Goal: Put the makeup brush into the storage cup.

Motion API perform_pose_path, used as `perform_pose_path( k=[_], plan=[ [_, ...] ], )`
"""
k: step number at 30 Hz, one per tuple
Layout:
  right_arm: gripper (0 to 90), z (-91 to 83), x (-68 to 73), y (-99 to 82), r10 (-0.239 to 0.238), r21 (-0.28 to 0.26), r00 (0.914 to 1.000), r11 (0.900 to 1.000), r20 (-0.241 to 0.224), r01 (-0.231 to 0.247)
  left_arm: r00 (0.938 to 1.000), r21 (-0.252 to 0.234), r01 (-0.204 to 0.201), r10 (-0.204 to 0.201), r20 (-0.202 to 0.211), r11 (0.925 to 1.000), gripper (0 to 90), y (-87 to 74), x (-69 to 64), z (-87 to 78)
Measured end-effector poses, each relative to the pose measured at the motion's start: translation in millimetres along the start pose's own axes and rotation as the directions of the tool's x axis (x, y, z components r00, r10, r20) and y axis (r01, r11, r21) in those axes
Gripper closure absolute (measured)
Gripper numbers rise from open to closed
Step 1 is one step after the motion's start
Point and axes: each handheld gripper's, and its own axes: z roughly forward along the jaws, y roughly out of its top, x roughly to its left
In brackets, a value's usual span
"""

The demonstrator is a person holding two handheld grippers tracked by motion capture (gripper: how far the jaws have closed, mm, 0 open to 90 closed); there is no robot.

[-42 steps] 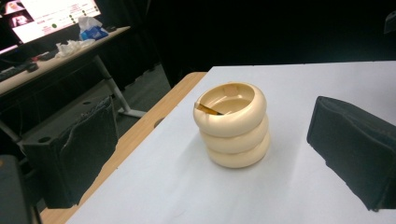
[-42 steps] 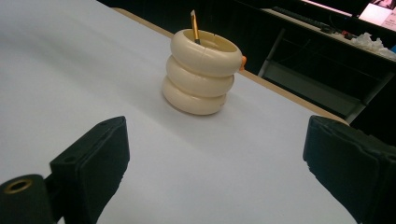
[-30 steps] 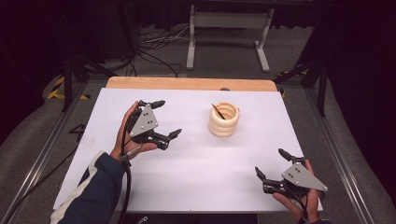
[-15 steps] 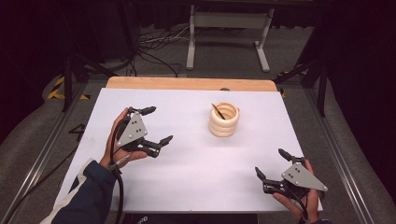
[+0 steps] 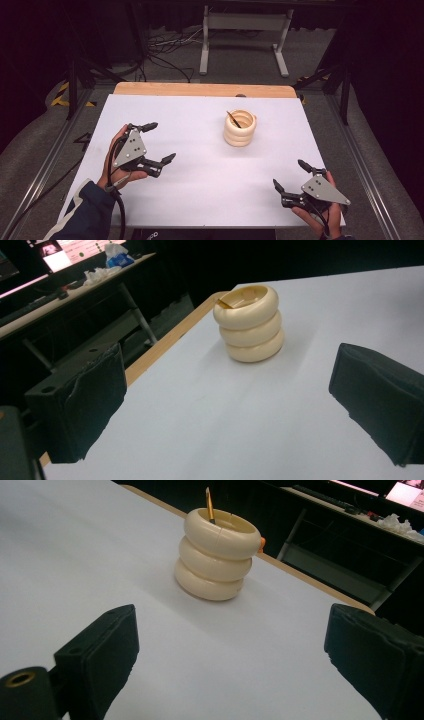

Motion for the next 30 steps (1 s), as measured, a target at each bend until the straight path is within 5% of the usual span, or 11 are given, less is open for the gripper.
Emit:
perform_pose_path(
  k=[30],
  plan=[
    [8.3,-0.4,-0.8,-0.6,0.007,-0.003,1.0000,1.0000,0.002,-0.007,0.9957,0.104,0.085,-0.081,-0.044,0.9909,3.5,-49.4,-4.3,-40.7]
  ],
)
